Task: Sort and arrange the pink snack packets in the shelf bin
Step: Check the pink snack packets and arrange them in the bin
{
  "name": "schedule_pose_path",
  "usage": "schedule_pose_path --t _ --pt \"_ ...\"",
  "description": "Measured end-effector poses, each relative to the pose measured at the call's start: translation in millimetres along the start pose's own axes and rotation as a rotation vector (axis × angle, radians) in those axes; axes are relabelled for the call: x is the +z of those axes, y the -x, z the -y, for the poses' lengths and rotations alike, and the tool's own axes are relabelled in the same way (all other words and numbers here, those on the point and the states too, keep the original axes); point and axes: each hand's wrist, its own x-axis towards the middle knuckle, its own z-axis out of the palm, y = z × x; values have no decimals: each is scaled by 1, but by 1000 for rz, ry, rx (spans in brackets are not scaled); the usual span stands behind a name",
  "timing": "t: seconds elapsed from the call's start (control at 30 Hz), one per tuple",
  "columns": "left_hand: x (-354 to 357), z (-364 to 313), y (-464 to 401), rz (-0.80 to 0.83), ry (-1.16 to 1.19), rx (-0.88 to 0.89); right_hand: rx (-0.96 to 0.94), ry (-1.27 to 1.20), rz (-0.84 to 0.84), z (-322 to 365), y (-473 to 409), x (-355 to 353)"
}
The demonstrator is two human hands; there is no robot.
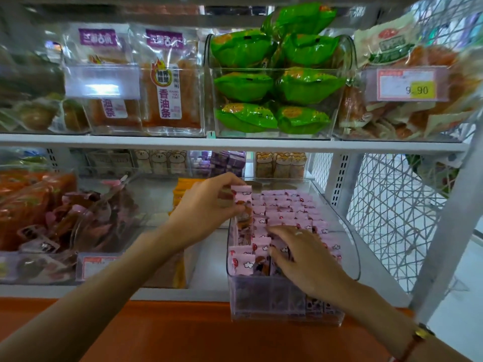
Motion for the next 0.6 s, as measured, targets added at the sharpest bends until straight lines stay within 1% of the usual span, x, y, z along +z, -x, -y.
schedule_pose_path --t 0.07,0.2,0.3,0.33,0.4,0.47,0.53,0.6 --pt "-5 -1 -14 52 -107 -4 -12 6 -6 0 0 0" --pt "-5 2 -33 208 -261 2 -22 5 -8 -1 0 0" --pt "9 6 -34 236 -415 -64 -33 10 -23 -2 -1 1" --pt "14 7 -33 219 -446 -91 -38 14 -29 -1 -1 1" --pt "22 9 -28 142 -418 -133 -42 22 -29 0 -1 0" --pt "24 12 -18 8 -325 -156 -53 53 -20 1 -1 -1" --pt "23 15 -1 -128 -203 -187 -81 76 -59 4 -8 -4" --pt "25 17 23 -174 -62 -248 -119 43 -153 11 -21 -9"
